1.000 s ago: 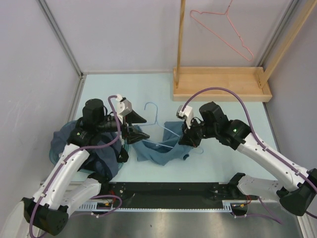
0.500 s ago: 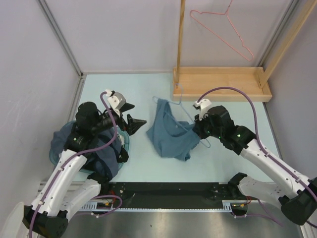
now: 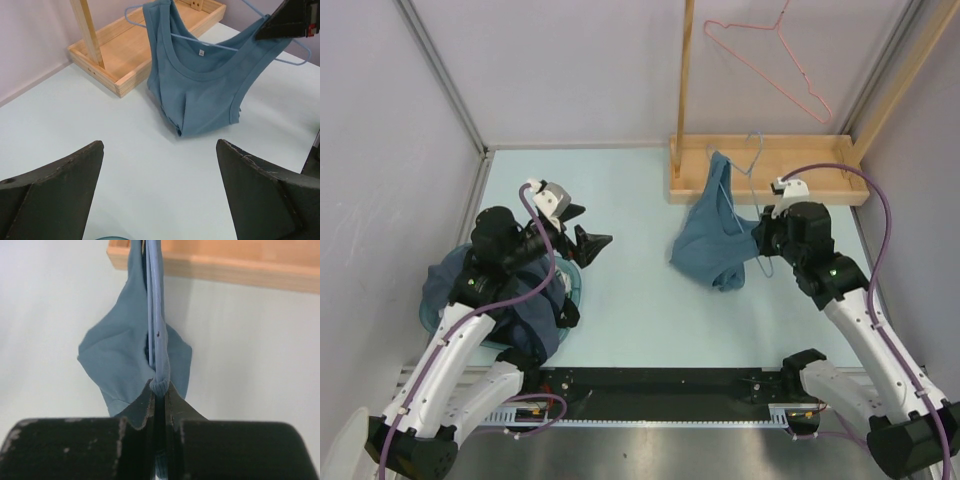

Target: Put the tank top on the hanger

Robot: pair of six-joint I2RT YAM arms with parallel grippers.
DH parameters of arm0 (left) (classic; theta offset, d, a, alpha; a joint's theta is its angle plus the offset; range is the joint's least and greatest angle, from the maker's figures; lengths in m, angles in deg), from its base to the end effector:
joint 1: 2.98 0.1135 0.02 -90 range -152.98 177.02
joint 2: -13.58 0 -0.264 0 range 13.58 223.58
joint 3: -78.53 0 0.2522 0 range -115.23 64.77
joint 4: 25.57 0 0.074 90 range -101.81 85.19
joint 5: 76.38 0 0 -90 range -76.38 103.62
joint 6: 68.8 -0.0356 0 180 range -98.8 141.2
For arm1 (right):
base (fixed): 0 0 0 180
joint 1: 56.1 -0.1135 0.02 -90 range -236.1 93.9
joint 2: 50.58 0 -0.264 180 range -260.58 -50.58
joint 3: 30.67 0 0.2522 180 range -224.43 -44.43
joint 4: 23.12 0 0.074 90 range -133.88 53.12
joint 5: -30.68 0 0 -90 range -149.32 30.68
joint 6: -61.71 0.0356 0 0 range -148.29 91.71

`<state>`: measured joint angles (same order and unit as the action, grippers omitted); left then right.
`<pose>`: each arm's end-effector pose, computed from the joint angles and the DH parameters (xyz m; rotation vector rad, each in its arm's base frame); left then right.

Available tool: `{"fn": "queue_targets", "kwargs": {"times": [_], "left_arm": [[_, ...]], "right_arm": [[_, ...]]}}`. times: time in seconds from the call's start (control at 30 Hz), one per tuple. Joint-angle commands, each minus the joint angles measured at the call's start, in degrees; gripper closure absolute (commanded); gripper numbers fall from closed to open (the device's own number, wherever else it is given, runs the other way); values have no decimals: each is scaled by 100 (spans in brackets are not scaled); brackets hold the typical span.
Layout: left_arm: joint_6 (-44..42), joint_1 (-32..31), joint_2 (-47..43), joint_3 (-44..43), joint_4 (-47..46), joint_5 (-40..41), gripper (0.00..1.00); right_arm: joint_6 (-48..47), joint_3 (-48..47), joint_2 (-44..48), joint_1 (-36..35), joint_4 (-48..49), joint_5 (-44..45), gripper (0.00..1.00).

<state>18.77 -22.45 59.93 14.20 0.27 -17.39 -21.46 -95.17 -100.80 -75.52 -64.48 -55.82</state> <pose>0.1647 -0.0777 0.3681 0.7208 1.5786 -0.6805 0.1828 0.0621 0.3287 -0.1866 2.0413 0.2238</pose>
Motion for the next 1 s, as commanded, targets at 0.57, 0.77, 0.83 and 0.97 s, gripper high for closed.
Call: {"fn": "queue_targets", "kwargs": {"times": [0.57, 0.77, 0.83, 0.97], "left_arm": [[33, 39, -91, 38, -56, 68, 1], [-2, 39, -100, 38, -30, 130, 1], [-20, 39, -100, 38, -21, 138, 1], [-29, 39, -108, 38, 5, 156, 0]], "right_arm": [[-1342, -6147, -3607, 123, -861, 265, 100], [-1474, -8213, -4819, 316, -1423, -122, 100], [-1448, -8678, -5111, 386, -1608, -297, 100], [-1316, -9252, -5551, 614, -1618, -754, 100]]}}
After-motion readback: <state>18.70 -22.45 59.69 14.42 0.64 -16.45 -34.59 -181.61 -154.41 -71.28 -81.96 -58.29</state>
